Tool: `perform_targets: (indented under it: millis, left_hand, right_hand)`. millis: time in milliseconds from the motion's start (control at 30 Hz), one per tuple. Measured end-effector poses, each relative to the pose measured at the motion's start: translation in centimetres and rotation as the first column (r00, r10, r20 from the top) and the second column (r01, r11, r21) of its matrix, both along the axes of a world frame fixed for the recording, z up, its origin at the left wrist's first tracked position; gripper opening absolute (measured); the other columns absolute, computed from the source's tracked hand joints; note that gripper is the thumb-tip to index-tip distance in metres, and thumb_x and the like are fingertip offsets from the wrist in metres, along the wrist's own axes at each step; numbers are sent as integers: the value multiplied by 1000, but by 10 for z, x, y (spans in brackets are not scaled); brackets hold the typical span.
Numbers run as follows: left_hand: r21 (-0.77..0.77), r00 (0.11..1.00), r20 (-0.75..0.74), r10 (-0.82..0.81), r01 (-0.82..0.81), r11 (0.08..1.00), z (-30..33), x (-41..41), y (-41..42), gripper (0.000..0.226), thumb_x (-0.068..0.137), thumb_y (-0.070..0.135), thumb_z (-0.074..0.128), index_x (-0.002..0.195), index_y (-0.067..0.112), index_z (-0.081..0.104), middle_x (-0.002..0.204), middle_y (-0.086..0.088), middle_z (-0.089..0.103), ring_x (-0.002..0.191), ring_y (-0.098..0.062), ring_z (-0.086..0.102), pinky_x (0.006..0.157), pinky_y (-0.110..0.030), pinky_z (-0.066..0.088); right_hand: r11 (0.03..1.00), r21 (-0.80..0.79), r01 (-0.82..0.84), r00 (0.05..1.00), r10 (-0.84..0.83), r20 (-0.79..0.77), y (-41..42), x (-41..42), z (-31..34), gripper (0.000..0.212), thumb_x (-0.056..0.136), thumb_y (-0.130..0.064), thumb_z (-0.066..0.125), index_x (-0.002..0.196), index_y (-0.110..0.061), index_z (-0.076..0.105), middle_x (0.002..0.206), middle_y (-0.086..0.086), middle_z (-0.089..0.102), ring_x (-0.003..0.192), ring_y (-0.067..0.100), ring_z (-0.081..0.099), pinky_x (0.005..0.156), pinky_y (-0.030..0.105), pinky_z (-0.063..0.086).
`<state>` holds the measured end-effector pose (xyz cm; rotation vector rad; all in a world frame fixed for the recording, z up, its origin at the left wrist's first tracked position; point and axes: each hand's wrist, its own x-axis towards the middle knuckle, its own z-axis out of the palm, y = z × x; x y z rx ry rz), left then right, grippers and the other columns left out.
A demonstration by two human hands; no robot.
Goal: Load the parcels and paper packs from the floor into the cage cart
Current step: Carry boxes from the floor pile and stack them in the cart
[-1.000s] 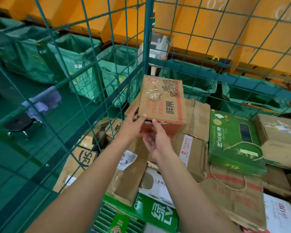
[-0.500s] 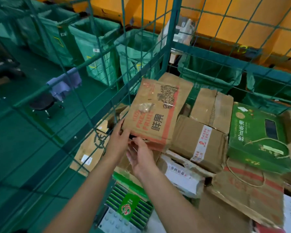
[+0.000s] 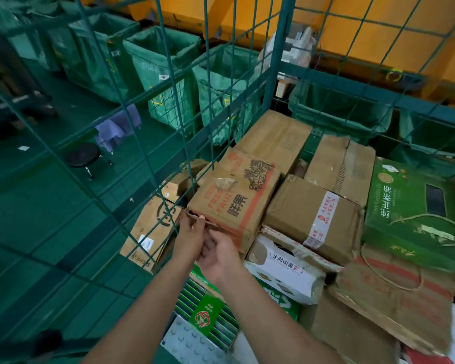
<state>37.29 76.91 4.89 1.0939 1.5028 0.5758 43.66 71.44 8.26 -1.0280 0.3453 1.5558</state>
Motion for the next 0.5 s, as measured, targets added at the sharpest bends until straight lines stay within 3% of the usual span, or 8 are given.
perform_targets:
  millis: [100,267,333,400,467,500]
  left_hand:
    - [-8,999,35,30,-30,1000,-4,9,12,45,99,47,48,142,45,39,113,-1,74,94,-26,73,92,-54,58]
    - [-5,994,84,65,-64,998,-2,14,-1,67,91,61,46,154,53,24,142,2,59,130,-29,56,110,-56,45]
    - [9,995,83,47,-48,999,4,20,-9,73,99,59,49,160,47,13,150,1,53,136,-31,52,114,-53,41]
    - [48,999,37,2,-4,999,3,26,-10,80,101,54,54,163,36,7,151,-1,54,135,-30,54,114,-47,41]
    - [84,999,10,-31,30,996,-1,30,-6,86,100,54,56,163,34,3,152,-4,54,132,-29,57,114,-46,43]
    - [89,999,-6,-36,37,995,-4,30,-4,89,98,57,55,163,34,-1,153,-6,52,132,-30,57,114,-47,43]
  right_hand:
    - [998,-64,21,998,-17,64,-12,21,-8,18,101,-20,62,115,-8,66,122,14,72,113,27,67,87,34,53]
    - [995,-93,29,976,-8,218,-24,45,-16,26,96,-40,69,114,-22,63,116,9,72,109,21,68,102,36,44]
    - [991,-137,-10,950,52,308,-23,46,-17,31,95,-55,64,110,-29,62,114,4,73,105,17,70,104,36,44]
    - [979,-203,31,905,59,421,-24,47,-20,44,92,-58,66,119,-23,60,112,3,73,99,18,72,90,34,50]
    - [968,-225,109,853,25,522,-23,52,-23,56,92,-49,72,130,-17,47,118,7,70,93,20,74,69,29,52]
    - [968,-224,114,830,31,557,-22,56,-23,55,93,-45,72,130,-19,42,121,8,68,92,21,75,67,30,51]
